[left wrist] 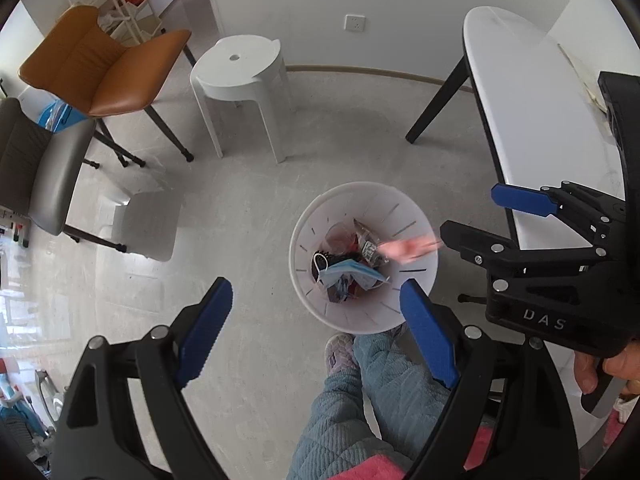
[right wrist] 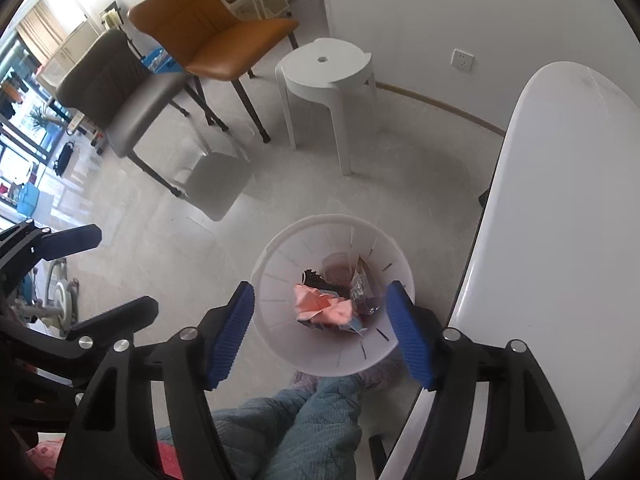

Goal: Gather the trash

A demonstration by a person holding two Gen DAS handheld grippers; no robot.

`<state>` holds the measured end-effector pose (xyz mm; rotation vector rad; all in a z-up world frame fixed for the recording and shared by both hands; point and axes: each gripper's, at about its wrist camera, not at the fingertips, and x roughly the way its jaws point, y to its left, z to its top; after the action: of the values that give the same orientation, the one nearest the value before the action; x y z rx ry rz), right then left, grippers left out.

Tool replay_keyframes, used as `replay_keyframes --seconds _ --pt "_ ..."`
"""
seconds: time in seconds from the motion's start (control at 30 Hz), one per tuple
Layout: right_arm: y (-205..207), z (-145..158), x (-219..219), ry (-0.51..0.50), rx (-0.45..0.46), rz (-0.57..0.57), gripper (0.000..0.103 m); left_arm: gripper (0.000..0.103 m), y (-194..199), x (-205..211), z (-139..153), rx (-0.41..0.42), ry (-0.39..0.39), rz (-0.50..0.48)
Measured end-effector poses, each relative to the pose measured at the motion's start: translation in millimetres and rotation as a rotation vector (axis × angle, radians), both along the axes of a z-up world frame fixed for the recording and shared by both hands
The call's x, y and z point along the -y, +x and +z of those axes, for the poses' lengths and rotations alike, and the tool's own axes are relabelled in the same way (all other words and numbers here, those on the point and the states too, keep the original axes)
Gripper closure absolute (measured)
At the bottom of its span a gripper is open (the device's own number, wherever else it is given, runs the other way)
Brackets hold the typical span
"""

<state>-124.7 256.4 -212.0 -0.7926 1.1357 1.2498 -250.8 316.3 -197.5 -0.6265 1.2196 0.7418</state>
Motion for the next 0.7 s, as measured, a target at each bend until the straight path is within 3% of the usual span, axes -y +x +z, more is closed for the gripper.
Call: replay_keyframes --seconds 0.17,0.33,0.7 --pt "16.1 14.3 12.5 0.033 0.003 -0.062 0.019 0.021 7.5 4.2 6.6 0.010 0.015 -0.019" --pt "47.1 45.4 36.6 0.096 0.010 -0.184 0.017 0.021 32.6 14.0 29.9 0.054 0.061 -0.081" --pt "91.5 145.2 106.8 0.286 0.161 -0.394 0.005 0.013 96.4 55.6 128.3 0.231 0.245 -0.255"
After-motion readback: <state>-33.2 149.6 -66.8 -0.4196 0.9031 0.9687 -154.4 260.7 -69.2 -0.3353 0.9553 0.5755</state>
